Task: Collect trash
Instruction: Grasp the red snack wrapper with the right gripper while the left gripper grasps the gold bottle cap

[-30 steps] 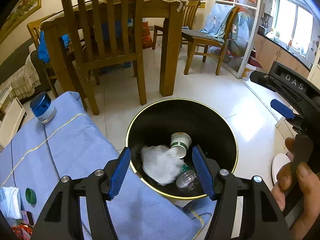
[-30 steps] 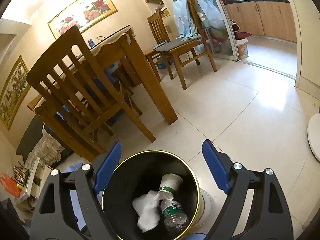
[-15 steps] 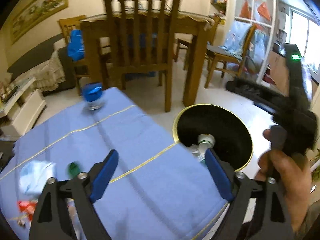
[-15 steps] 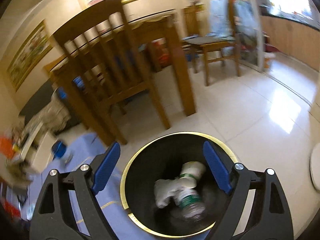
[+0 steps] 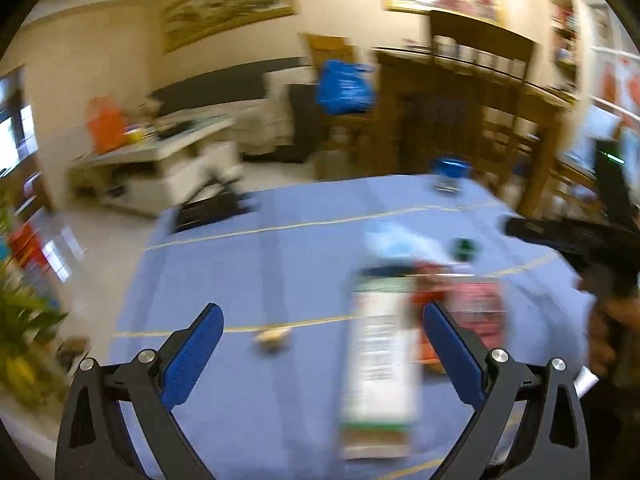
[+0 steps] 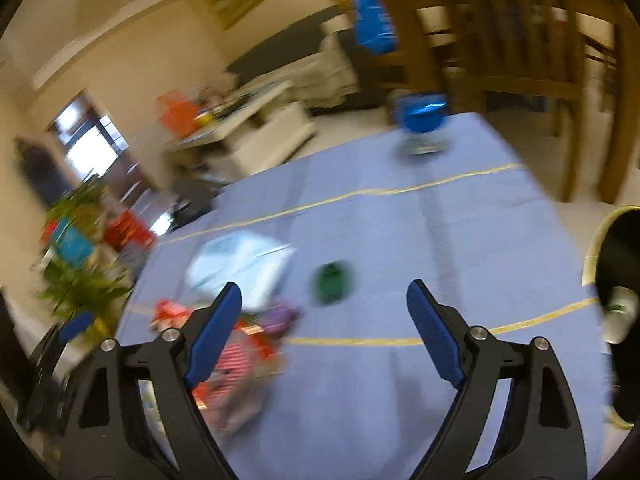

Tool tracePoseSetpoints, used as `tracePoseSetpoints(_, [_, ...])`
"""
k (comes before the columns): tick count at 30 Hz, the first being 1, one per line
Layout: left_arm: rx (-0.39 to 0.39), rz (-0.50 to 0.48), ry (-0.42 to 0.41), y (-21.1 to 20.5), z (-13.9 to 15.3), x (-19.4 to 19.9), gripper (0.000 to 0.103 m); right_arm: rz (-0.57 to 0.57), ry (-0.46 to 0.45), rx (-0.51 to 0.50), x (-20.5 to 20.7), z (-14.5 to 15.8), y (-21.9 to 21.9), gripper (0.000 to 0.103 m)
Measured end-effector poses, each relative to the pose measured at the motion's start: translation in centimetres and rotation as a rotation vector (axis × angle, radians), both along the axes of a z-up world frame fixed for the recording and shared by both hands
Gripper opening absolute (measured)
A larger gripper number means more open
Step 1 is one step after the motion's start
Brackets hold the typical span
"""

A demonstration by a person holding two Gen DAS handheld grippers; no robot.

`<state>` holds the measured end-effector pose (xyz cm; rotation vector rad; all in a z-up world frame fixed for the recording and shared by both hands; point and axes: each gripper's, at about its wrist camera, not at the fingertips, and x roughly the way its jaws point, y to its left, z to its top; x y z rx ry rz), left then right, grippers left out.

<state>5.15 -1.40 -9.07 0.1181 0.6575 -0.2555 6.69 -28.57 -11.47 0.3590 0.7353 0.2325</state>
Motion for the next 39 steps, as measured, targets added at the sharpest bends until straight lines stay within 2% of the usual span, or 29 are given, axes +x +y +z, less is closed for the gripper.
tracePoseSetpoints(2, [-0.009,0.059,0.008,2.7,-0.4,0.8,0.097,0.078,-0.048,-0.036,-0.5,0.6,3.5,0.077])
tracePoseSetpoints(4, [-0.029,0.100,0.024,4.9,-1.0,1.7,0.097,0.163,-0.091,-0.125,-0.9,1.3,7.9,0.074])
tracePoseSetpoints(8, [-0.105,0.124,0.077,7.3,-1.9,2.9,0.096,0.209,-0.076,-0.301,-0.6,0.8,13.2,0.068])
tracePoseSetpoints(10, [-0.142,0.112,0.093,7.9,-2.0,2.9,0.096,0.231,-0.048,-0.351,-0.1,0.1,14.9,0.054])
tracePoseSetpoints(11, [-0.146,0.108,0.094,8.1,-2.0,2.9,0.096,0.245,-0.029,-0.352,-0.1,-0.3,15.1,0.042])
tracePoseSetpoints(14, [-0.149,0.093,0.098,8.1,-2.0,2.7,0.096,0.239,0.013,-0.401,0.5,-1.5,15.8,0.031])
tracePoseSetpoints(15, [-0.151,0.085,0.101,8.1,-2.1,2.9,0.096,0.243,0.017,-0.396,0.6,-1.5,15.9,0.025])
tracePoseSetpoints(17, [-0.160,0.053,0.114,8.0,-2.4,2.9,0.096,0.233,0.002,-0.388,0.0,-1.2,15.7,0.004])
tracePoseSetpoints(18, [-0.163,0.034,0.123,7.7,-2.6,2.9,0.096,0.237,-0.009,-0.357,-0.3,-0.8,15.4,0.001])
tracePoseSetpoints(23, [-0.115,-0.045,0.162,5.2,-3.8,2.8,0.096,0.237,-0.041,-0.246,-0.9,1.5,12.9,0.001])
tracePoseSetpoints(26, [-0.124,-0.085,0.202,4.4,-4.4,3.4,0.096,0.245,-0.037,-0.161,-0.8,1.9,11.2,0.001])
tracePoseSetpoints(30, [-0.107,-0.085,0.240,3.5,-5.0,5.0,0.095,0.246,-0.047,-0.082,-1.2,1.4,8.8,0.001])
tracePoseSetpoints(31, [-0.105,-0.069,0.250,3.4,-5.2,5.4,0.092,0.249,-0.056,-0.048,-1.3,1.3,8.2,0.001])
tracePoseSetpoints(33, [-0.098,-0.023,0.288,3.1,-6.0,6.5,0.070,0.243,-0.066,-0.019,-1.4,1.2,7.4,0.001])
tracePoseSetpoints(34, [-0.103,-0.008,0.311,3.1,-6.5,6.9,0.063,0.241,-0.072,-0.011,-1.4,1.3,7.1,0.001])
tracePoseSetpoints(37, [-0.065,0.050,0.283,2.8,-6.5,6.7,0.050,0.238,-0.094,0.002,-1.7,1.8,6.5,0.001])
tracePoseSetpoints(38, [-0.042,0.078,0.268,2.7,-6.6,6.5,0.042,0.237,-0.099,0.006,-1.8,1.9,6.3,0.001])
tracePoseSetpoints(39, [-0.029,0.100,0.261,2.7,-6.6,6.5,0.029,0.236,-0.101,0.007,-1.8,1.9,6.2,0.001])
